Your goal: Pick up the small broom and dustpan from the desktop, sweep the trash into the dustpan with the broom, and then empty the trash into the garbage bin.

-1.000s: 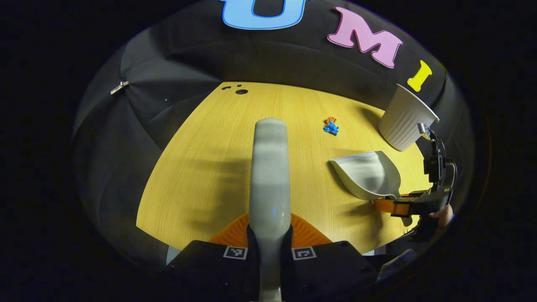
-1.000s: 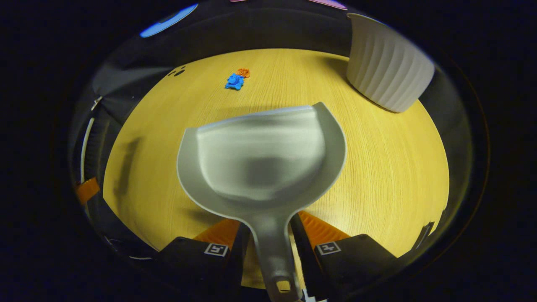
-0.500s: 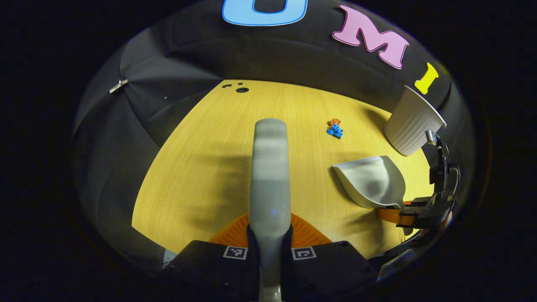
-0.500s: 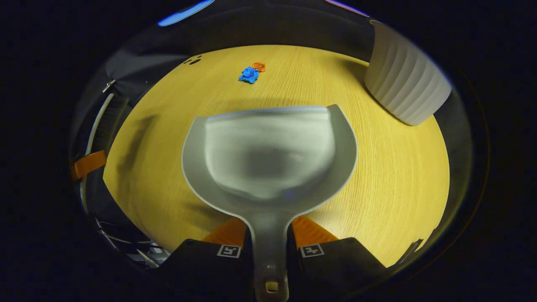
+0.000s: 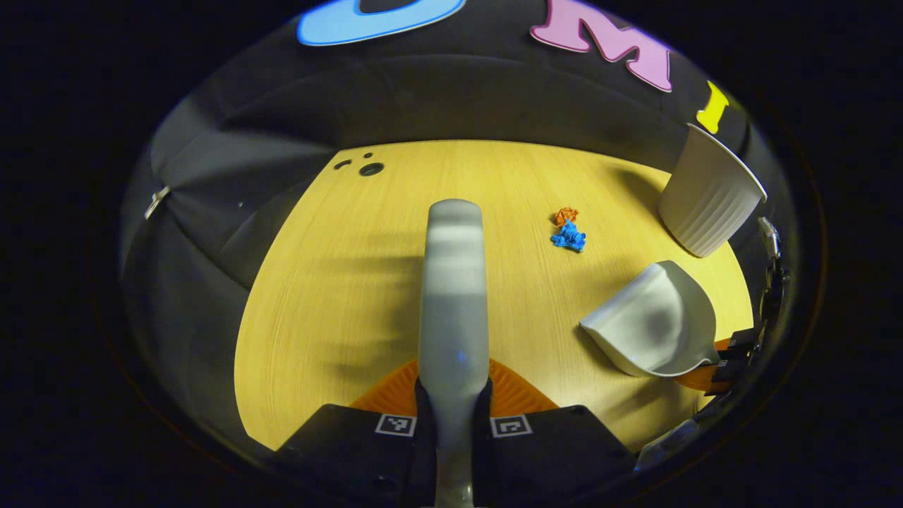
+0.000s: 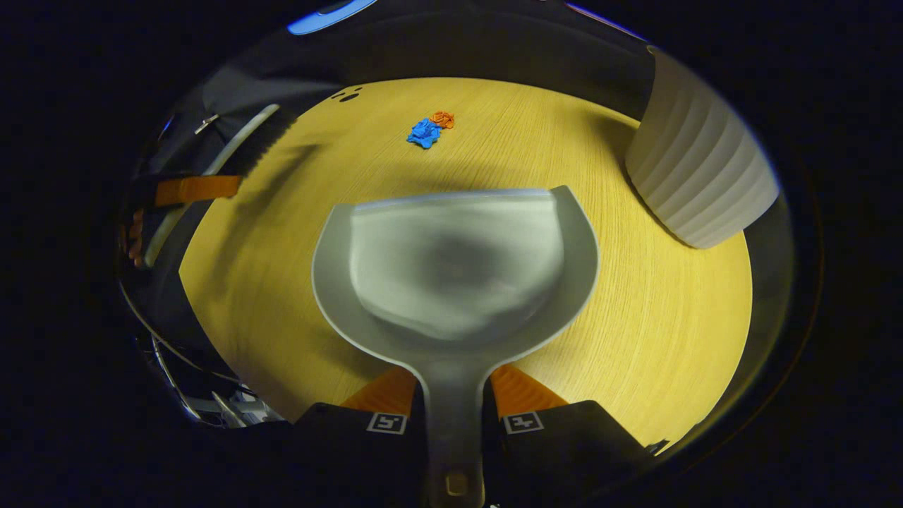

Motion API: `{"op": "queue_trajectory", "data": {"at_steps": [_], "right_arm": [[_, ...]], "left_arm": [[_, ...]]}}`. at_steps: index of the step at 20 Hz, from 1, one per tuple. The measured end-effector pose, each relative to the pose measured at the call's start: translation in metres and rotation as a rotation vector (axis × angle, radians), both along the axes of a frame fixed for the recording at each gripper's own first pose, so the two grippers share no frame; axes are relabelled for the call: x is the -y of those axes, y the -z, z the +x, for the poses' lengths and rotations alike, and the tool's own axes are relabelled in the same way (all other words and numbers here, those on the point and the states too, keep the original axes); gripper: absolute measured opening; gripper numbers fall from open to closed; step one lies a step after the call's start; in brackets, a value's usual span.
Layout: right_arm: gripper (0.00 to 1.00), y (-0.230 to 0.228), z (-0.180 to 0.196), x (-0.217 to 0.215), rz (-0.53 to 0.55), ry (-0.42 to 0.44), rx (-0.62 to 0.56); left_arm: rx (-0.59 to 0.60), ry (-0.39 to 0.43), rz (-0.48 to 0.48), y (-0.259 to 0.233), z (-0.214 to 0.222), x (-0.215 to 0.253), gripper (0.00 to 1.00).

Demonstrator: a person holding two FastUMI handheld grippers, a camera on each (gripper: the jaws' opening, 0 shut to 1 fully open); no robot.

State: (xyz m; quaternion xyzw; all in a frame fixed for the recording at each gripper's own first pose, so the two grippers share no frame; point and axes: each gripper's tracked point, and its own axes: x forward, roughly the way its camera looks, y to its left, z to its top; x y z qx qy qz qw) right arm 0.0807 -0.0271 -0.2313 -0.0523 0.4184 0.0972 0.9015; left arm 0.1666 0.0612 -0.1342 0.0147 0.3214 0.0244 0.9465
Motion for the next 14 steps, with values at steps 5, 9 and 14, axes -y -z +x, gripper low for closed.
{"op": "queue_trajectory", "data": {"at_steps": [5, 9, 14], "right_arm": [[0.34, -0.007, 0.002, 0.014, 0.001, -0.033, -0.017], [0.34, -0.014, 0.000, 0.017, 0.005, -0.083, -0.022], [0.34, -0.014, 0.007, 0.026, -0.028, -0.119, -0.012]], "left_arm": [[-0.013, 0.097, 0.070, -0.009, 0.076, 0.020, 0.24], [-0.053, 0.228, 0.209, -0.003, 0.125, 0.038, 0.24], [-0.084, 0.392, 0.380, 0.002, 0.171, 0.063, 0.24]]}}
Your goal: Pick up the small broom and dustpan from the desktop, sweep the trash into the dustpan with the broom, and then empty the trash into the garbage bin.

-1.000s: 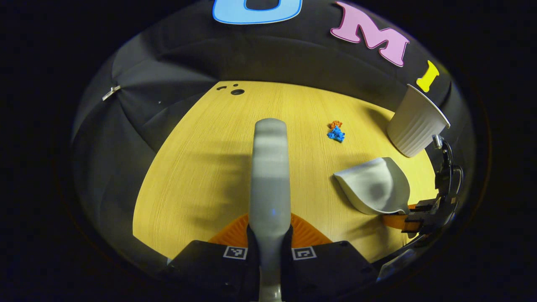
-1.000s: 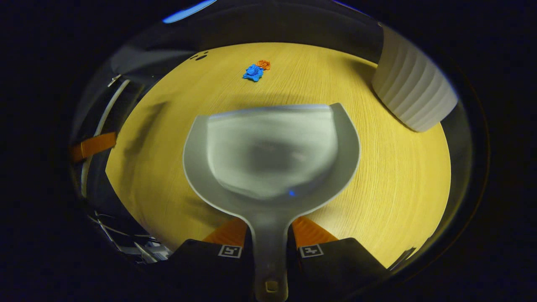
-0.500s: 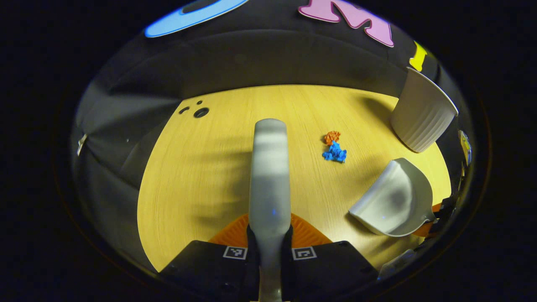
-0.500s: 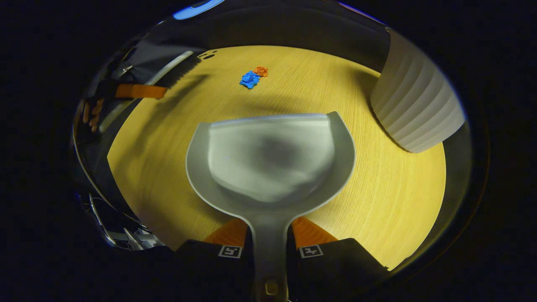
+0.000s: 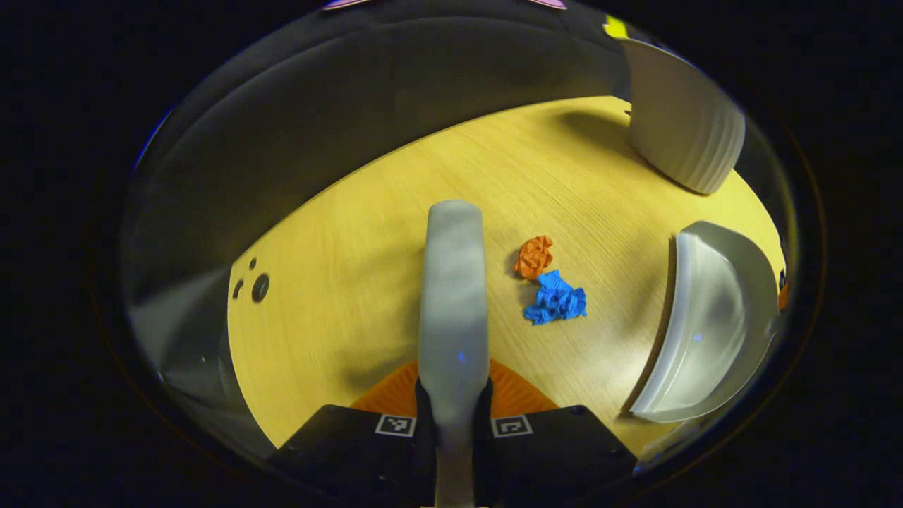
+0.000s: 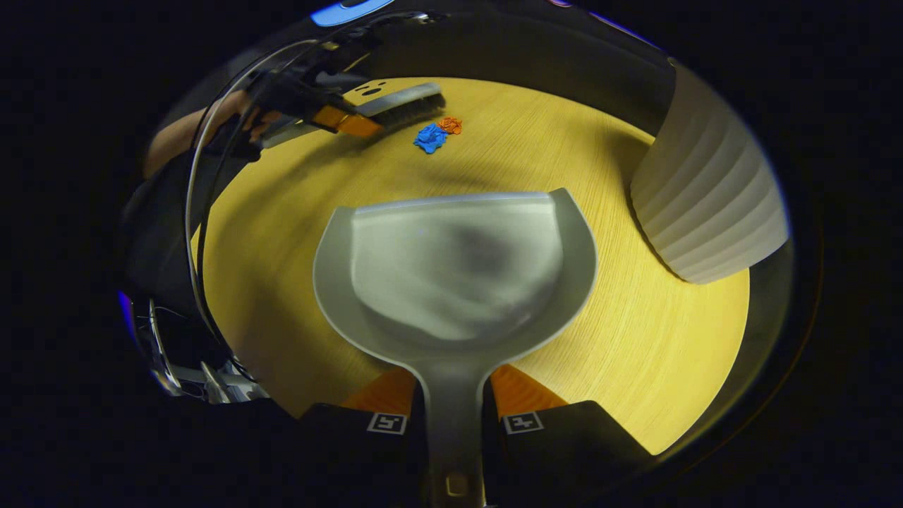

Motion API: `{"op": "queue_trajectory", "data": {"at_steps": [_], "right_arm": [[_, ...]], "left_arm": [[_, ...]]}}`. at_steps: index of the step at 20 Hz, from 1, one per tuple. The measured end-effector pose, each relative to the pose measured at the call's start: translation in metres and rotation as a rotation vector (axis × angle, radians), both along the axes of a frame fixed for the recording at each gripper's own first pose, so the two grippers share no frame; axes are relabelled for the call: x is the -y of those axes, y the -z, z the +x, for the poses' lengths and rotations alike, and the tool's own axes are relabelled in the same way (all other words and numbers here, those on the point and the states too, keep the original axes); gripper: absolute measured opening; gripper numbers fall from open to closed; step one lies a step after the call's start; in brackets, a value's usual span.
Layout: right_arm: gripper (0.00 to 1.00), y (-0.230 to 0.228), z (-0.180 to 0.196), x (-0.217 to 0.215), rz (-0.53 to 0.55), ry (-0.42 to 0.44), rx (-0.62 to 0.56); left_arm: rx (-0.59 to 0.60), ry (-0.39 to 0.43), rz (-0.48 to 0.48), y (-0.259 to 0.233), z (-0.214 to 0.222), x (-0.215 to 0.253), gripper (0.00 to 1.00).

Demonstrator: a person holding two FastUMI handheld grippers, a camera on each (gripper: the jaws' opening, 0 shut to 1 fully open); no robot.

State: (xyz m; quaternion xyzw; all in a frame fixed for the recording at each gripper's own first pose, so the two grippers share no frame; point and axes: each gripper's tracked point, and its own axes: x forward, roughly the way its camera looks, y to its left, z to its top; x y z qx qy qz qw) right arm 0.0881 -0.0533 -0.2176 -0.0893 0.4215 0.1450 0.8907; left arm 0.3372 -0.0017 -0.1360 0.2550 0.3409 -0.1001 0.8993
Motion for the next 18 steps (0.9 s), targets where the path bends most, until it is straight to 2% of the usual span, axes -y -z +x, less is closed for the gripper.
{"op": "queue_trajectory", "data": {"at_steps": [3, 7, 14, 18], "right_arm": [[0.34, 0.002, 0.001, 0.004, -0.006, 0.001, -0.005], [0.34, 0.002, 0.001, 0.003, -0.012, -0.015, -0.001], [0.34, 0.003, 0.000, 0.007, -0.018, -0.025, 0.008], [0.34, 0.003, 0.002, 0.007, -0.022, -0.020, 0.014]], "left_arm": [[-0.035, 0.132, 0.026, 0.008, 0.012, 0.021, 0.25], [-0.092, 0.241, -0.039, 0.019, -0.003, 0.045, 0.23], [-0.251, 0.440, -0.104, 0.043, -0.078, 0.097, 0.25], [-0.359, 0.501, -0.174, 0.048, -0.116, 0.117, 0.25]]}}
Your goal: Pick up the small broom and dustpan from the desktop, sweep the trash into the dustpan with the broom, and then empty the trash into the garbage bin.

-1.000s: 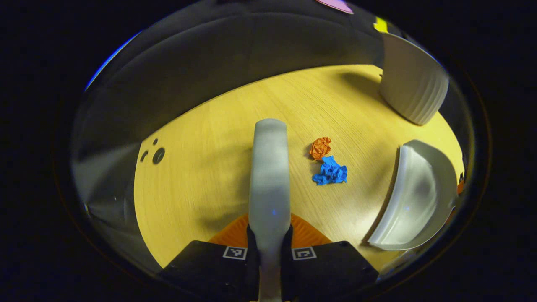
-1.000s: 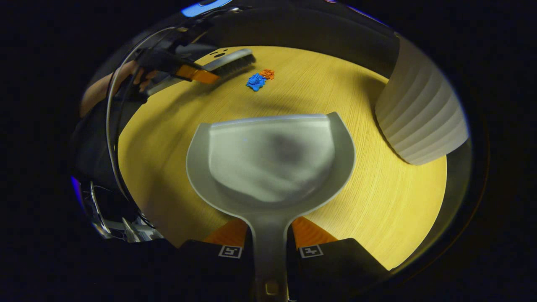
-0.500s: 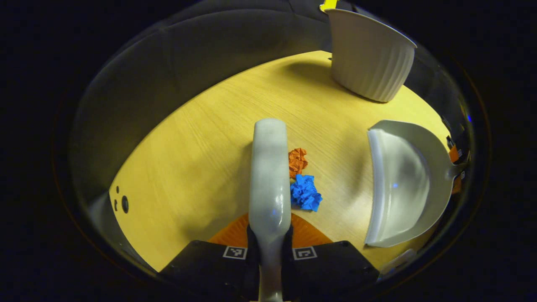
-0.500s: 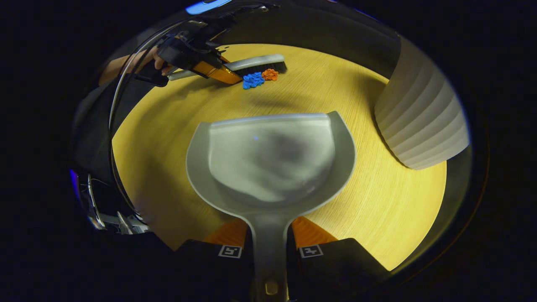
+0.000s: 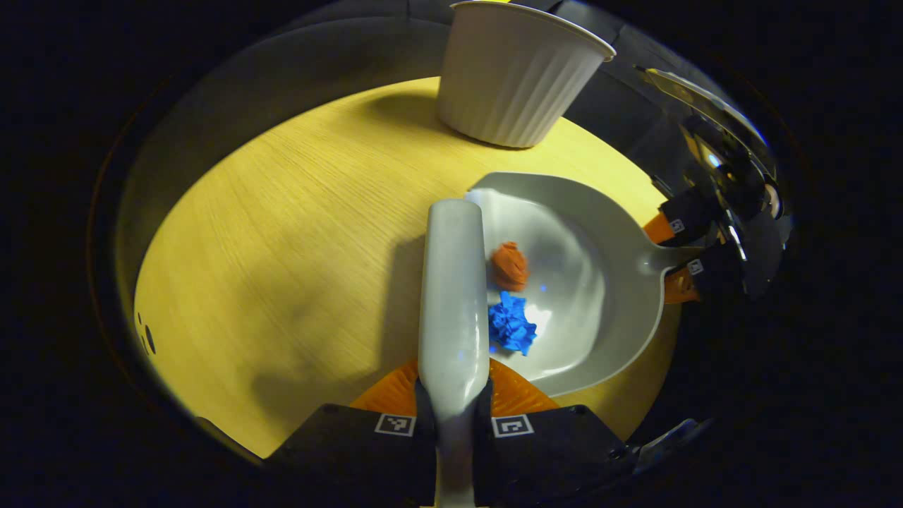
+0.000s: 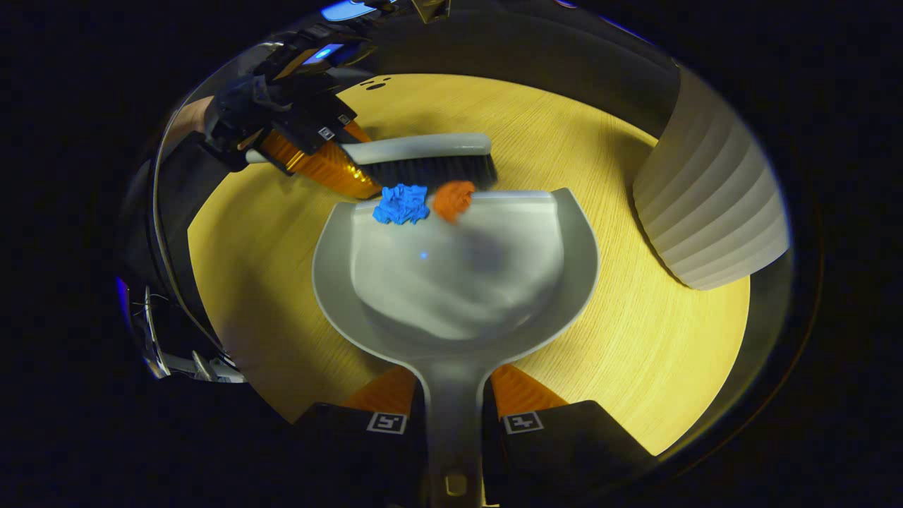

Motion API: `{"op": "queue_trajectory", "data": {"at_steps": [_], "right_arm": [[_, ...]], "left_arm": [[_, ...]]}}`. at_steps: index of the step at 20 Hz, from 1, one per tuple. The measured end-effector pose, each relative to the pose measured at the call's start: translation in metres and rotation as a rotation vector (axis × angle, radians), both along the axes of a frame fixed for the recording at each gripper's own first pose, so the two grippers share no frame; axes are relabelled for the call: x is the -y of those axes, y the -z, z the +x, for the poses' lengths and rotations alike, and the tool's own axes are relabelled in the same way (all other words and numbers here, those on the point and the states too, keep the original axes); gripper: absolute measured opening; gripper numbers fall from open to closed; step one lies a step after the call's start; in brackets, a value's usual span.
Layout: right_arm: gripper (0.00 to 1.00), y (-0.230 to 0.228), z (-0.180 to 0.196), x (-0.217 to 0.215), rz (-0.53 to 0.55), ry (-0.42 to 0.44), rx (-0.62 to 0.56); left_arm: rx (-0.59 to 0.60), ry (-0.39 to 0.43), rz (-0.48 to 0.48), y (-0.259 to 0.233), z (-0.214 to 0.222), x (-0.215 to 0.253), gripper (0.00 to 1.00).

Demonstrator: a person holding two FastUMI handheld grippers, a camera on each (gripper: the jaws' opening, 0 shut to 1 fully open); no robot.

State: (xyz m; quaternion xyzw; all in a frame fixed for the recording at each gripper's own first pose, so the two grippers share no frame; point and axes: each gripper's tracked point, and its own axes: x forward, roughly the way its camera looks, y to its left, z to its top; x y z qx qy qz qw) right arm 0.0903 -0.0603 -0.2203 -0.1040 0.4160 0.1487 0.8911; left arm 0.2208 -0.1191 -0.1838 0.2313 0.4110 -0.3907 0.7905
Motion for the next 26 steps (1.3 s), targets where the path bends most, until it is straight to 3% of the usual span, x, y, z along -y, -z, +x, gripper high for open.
{"op": "queue_trajectory", "data": {"at_steps": [3, 5, 11, 14, 21, 26], "right_arm": [[0.34, 0.001, 0.001, 0.001, -0.006, 0.007, 0.014], [0.34, 0.001, 0.001, 0.000, -0.005, 0.010, 0.023], [0.34, 0.001, 0.002, 0.004, 0.030, 0.028, 0.050], [0.34, -0.007, -0.006, 0.003, 0.077, 0.078, 0.051], [0.34, -0.057, -0.044, 0.043, 0.089, 0.170, 0.068], [0.34, -0.111, -0.069, 0.096, 0.033, 0.245, 0.106]], "left_arm": [[-0.049, 0.001, -0.044, 0.000, -0.016, 0.010, 0.25], [-0.004, -0.046, -0.030, -0.002, -0.016, 0.008, 0.25], [0.159, -0.313, -0.096, -0.030, -0.046, -0.022, 0.25], [0.189, -0.439, -0.158, -0.043, -0.067, -0.070, 0.26], [0.159, -0.605, -0.262, 0.032, -0.127, -0.177, 0.24], [0.123, -0.636, -0.278, 0.082, -0.167, -0.194, 0.26]]}}
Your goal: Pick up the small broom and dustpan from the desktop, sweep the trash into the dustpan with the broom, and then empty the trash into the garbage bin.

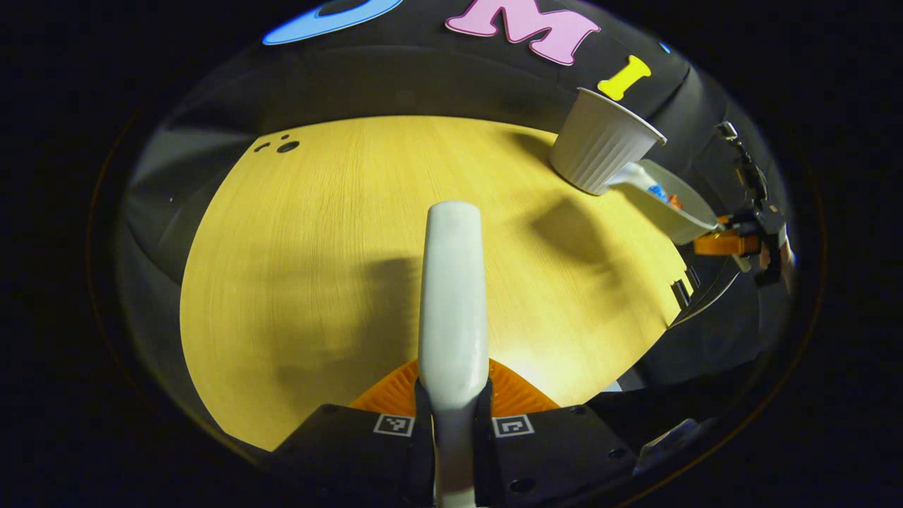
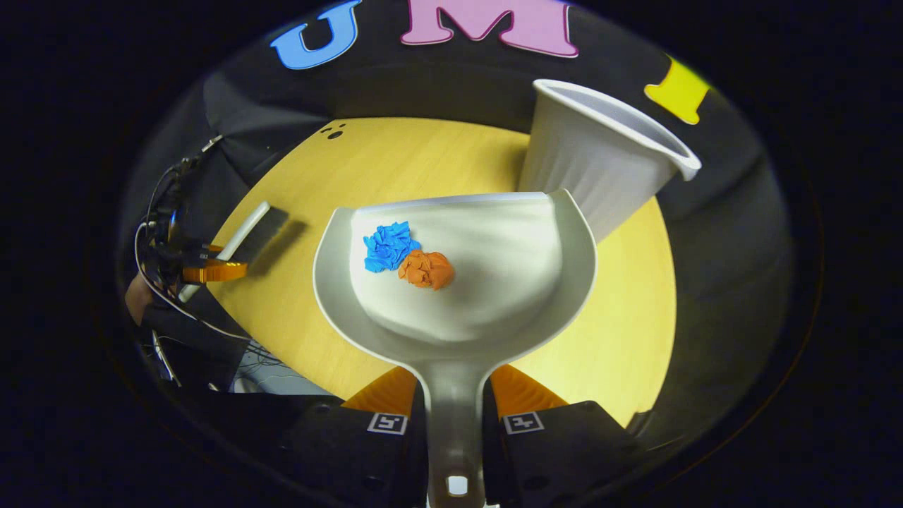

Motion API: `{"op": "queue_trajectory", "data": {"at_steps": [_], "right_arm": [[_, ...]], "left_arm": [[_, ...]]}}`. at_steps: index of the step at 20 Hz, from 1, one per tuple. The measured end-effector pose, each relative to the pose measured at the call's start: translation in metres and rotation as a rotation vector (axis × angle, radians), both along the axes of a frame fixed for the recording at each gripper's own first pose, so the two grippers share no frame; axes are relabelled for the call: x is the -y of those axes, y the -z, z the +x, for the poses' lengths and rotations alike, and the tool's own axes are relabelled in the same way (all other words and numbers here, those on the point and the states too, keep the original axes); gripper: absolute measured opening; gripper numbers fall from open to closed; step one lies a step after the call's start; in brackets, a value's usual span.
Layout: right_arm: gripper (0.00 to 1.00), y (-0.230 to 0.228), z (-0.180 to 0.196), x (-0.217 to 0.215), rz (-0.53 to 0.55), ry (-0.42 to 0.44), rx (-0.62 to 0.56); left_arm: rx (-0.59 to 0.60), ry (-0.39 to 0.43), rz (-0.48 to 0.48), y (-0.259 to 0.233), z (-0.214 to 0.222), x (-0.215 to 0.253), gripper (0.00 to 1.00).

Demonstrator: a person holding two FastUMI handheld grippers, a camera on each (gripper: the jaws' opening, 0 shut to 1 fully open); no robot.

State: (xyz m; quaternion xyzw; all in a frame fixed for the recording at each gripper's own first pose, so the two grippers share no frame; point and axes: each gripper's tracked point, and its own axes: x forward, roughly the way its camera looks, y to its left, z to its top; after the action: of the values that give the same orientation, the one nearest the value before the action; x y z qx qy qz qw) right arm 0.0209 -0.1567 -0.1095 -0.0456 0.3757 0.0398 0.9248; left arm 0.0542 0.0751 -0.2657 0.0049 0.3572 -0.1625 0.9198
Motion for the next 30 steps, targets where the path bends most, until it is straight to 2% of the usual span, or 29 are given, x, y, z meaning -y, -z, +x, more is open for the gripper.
{"op": "queue_trajectory", "data": {"at_steps": [6, 11, 12, 15, 16, 17, 18, 19, 25, 26, 30], "right_arm": [[0.34, -0.060, -0.040, 0.026, 0.092, 0.085, 0.019], [0.34, -0.089, -0.059, 0.030, 0.305, 0.144, 0.070], [0.34, -0.088, -0.057, 0.038, 0.289, 0.153, 0.078], [0.29, -0.076, -0.056, 0.069, 0.129, 0.150, 0.090], [0.34, -0.075, -0.057, 0.068, 0.118, 0.143, 0.091], [0.34, -0.074, -0.057, 0.064, 0.123, 0.142, 0.090], [0.38, -0.075, -0.056, 0.063, 0.136, 0.148, 0.090], [0.34, -0.076, -0.056, 0.062, 0.146, 0.155, 0.092], [0.34, -0.110, -0.061, 0.075, 0.136, 0.212, 0.154], [0.38, -0.118, -0.062, 0.080, 0.134, 0.216, 0.166], [0.30, -0.151, -0.055, 0.109, 0.108, 0.242, 0.221]], "left_arm": [[0.004, -0.021, -0.016, 0.009, -0.006, -0.008, 0.26], [0.012, -0.069, -0.031, -0.005, -0.003, -0.015, 0.26], [0.022, -0.083, -0.024, -0.009, 0.000, -0.018, 0.26], [0.024, -0.119, -0.068, -0.018, 0.000, -0.017, 0.26], [0.024, -0.115, -0.078, -0.020, 0.000, -0.015, 0.26], [0.021, -0.107, -0.075, -0.017, 0.000, -0.015, 0.26], [0.015, -0.095, -0.064, -0.015, -0.001, -0.016, 0.26], [0.011, -0.082, -0.055, -0.014, 0.000, -0.016, 0.26], [-0.009, -0.013, -0.015, -0.004, 0.004, -0.016, 0.26], [-0.006, -0.014, -0.014, -0.005, 0.003, -0.016, 0.26], [-0.004, -0.033, -0.031, -0.008, 0.003, -0.014, 0.26]]}}
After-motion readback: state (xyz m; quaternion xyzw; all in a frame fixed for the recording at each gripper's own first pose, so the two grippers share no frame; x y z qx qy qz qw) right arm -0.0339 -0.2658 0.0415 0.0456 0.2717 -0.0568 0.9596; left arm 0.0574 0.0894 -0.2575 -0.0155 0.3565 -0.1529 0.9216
